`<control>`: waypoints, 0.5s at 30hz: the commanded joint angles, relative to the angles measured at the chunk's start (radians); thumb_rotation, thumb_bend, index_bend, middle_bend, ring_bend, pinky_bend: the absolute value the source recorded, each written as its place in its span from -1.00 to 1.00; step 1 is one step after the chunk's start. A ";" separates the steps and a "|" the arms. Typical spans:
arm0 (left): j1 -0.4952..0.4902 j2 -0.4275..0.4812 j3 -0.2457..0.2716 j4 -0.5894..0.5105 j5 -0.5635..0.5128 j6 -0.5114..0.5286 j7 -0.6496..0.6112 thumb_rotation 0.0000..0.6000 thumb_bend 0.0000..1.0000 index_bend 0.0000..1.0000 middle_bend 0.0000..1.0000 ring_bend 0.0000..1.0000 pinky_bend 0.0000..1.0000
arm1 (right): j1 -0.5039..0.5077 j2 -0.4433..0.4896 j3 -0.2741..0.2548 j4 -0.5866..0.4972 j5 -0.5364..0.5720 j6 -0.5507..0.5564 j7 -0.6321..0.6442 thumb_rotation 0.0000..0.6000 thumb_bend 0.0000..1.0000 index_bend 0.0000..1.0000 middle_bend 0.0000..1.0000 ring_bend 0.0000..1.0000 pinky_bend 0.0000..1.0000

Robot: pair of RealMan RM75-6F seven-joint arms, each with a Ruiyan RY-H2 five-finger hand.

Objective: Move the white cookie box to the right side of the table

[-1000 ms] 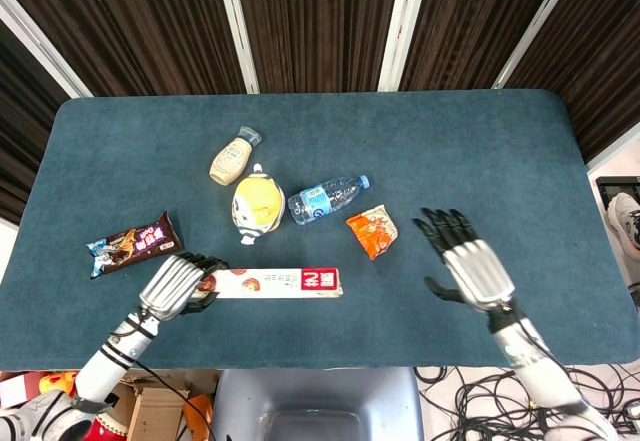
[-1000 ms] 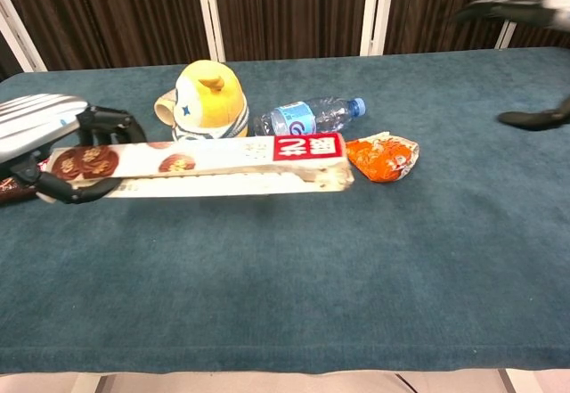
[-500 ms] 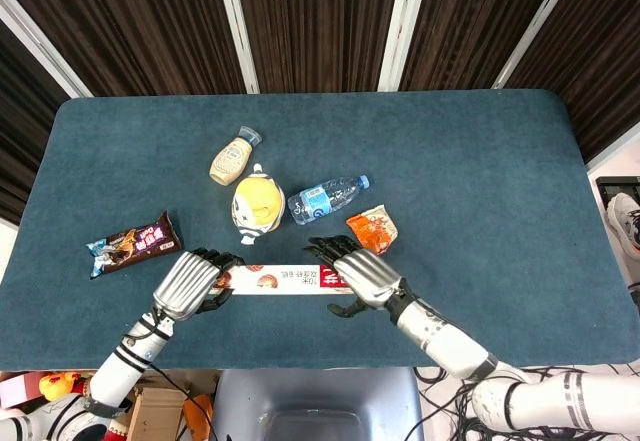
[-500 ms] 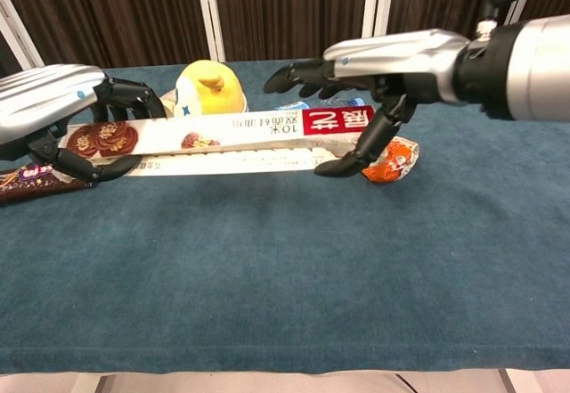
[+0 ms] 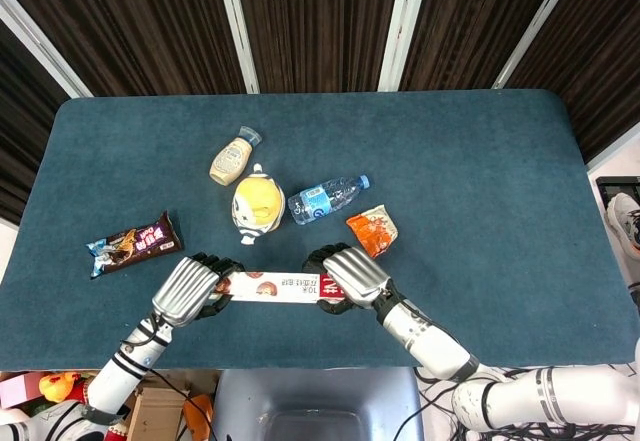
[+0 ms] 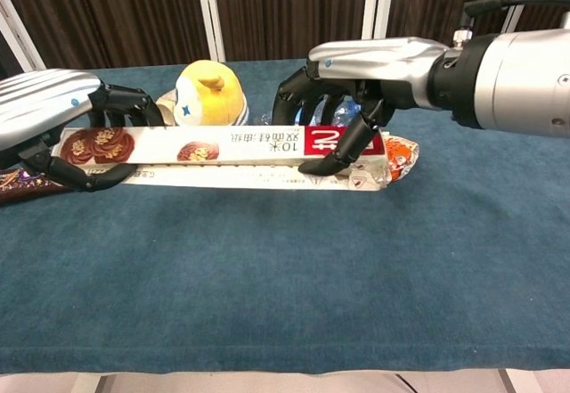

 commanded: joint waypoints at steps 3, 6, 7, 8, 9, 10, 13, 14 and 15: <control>0.004 -0.001 0.002 0.002 0.002 0.007 0.001 1.00 -0.21 0.08 0.24 0.05 0.30 | 0.016 0.006 -0.018 0.004 0.022 -0.006 -0.010 1.00 -0.53 0.12 -0.17 -0.30 -0.12; 0.007 0.001 0.006 0.004 0.008 0.012 -0.003 1.00 -0.21 0.08 0.24 0.05 0.24 | 0.025 0.003 -0.023 0.017 0.025 -0.010 -0.007 1.00 -0.53 0.15 -0.15 -0.27 -0.09; 0.008 0.002 0.007 0.003 0.010 0.014 -0.006 1.00 -0.21 0.08 0.23 0.05 0.23 | 0.027 0.001 -0.024 0.020 0.024 -0.008 -0.005 1.00 -0.53 0.18 -0.12 -0.24 -0.07; 0.007 0.007 0.010 0.004 0.019 0.015 -0.013 1.00 -0.21 0.06 0.21 0.05 0.21 | 0.028 -0.001 -0.025 0.021 0.025 -0.006 0.001 1.00 -0.52 0.25 -0.06 -0.16 -0.02; 0.008 0.010 0.013 0.006 0.027 0.018 -0.023 1.00 -0.21 0.02 0.18 0.04 0.18 | 0.028 -0.002 -0.024 0.021 0.026 -0.006 0.007 1.00 -0.50 0.33 0.00 -0.08 0.03; 0.008 0.012 0.015 0.008 0.037 0.023 -0.040 1.00 -0.22 -0.08 0.12 0.01 0.11 | 0.028 -0.001 -0.024 0.020 0.028 -0.005 0.013 1.00 -0.49 0.37 0.04 -0.03 0.06; 0.009 0.013 0.029 0.029 0.087 0.051 -0.144 1.00 -0.27 -0.43 -0.03 -0.19 -0.24 | 0.028 0.008 -0.020 0.020 0.020 -0.002 0.031 1.00 -0.45 0.49 0.13 0.08 0.10; 0.011 0.012 0.034 0.041 0.103 0.064 -0.184 1.00 -0.29 -0.50 -0.11 -0.27 -0.31 | 0.027 0.015 -0.021 0.021 0.011 -0.002 0.036 1.00 -0.45 0.52 0.15 0.10 0.10; 0.011 0.011 0.036 0.053 0.115 0.074 -0.208 1.00 -0.30 -0.54 -0.16 -0.31 -0.34 | 0.026 0.019 -0.021 0.021 0.005 0.000 0.040 1.00 -0.44 0.55 0.17 0.12 0.10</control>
